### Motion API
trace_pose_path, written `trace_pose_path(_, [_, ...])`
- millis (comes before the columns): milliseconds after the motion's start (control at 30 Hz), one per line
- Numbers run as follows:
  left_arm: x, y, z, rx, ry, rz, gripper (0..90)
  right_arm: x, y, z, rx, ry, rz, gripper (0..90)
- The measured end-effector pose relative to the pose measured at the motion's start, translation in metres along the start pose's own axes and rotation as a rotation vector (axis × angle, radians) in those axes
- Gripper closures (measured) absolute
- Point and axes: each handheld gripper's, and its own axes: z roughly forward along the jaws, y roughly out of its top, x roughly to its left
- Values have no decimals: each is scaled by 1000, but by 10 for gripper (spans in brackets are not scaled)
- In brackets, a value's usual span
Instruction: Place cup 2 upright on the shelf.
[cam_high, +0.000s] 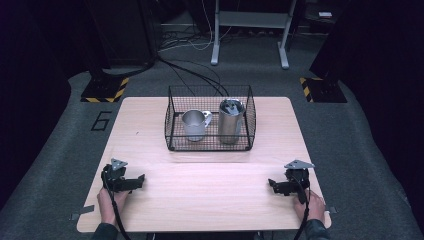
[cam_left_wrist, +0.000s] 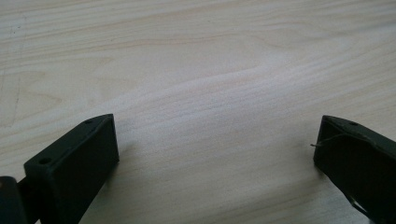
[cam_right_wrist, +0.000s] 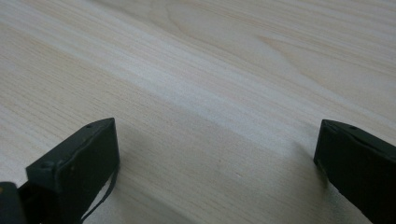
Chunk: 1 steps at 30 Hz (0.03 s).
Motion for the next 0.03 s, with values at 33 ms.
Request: trace_pose_path(33, [1, 0, 0, 0, -5, 4, 0, 0, 0, 0, 0, 0, 3, 0])
